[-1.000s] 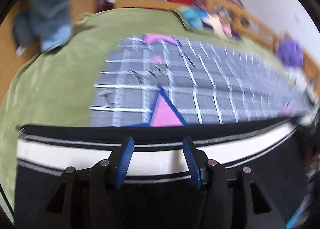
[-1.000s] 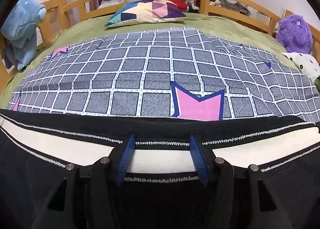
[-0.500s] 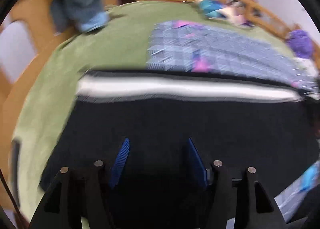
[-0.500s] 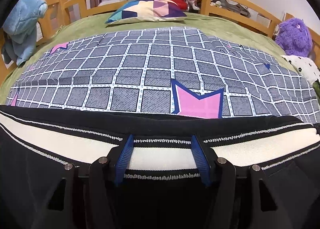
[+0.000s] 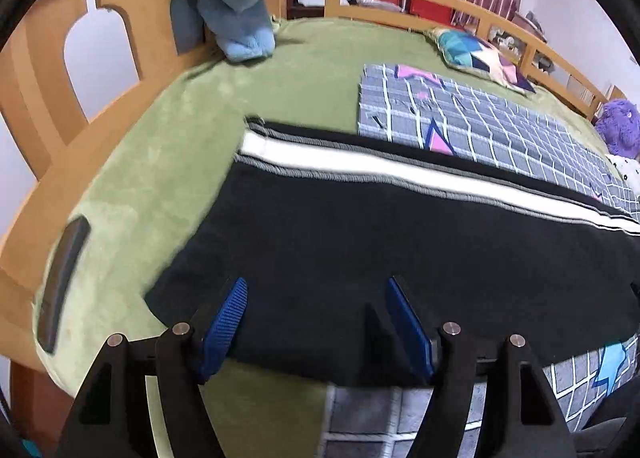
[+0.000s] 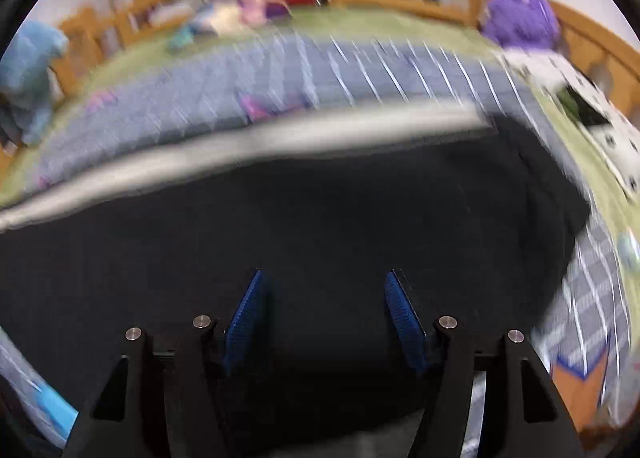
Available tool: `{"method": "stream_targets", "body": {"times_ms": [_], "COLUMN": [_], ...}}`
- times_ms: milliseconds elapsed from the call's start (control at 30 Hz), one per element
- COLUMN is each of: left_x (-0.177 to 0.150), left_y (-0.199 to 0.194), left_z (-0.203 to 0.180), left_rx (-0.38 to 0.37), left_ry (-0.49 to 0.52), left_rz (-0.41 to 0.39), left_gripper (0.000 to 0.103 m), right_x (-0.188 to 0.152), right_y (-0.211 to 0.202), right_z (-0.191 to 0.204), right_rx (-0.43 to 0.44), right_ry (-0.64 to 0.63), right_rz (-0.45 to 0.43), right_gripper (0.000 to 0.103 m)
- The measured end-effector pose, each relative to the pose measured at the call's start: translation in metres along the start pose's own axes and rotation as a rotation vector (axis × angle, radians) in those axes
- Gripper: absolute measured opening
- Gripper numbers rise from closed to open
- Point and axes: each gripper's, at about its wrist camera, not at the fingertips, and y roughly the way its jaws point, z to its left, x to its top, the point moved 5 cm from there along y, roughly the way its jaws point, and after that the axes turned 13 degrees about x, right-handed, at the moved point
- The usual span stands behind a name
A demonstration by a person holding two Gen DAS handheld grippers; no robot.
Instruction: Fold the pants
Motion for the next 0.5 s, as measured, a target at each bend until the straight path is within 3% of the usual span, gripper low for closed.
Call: {"method": "stream_targets", "body": {"times_ms": [100,200,333,500], "left_x": [0.001,0.016,0.030,0.026], "left_y": [-0.009,-0.029,-0.061,-0.081], "left_z": [-0.030,-0.085,-0.197,-0.328], "left_rx": [-0.057,-0.127,-0.241,-0.431], "left_ry": [0.033,0.123,0.285,0.414], "left_rz": [0.005,-0.050,-0.147,-0.166], "left_gripper": [0.068,0.068,0.069,0.069], "right_x": [-0.010,-0.008,0.001,0.015], "right_y": [-0.012,-0.037,-0.051,-0.043], "right_z": [-0.008,-0.017,-0.021,-0.036], "right_rx": [0.017,0.079,0.063,0.052], "right_ry": [0.018,0.117,0.075,0.066], "right_rz": [-0.066,-0.128,-0.152,-0.180], "right_gripper": [0.062,0.061,0.061,0.061]}}
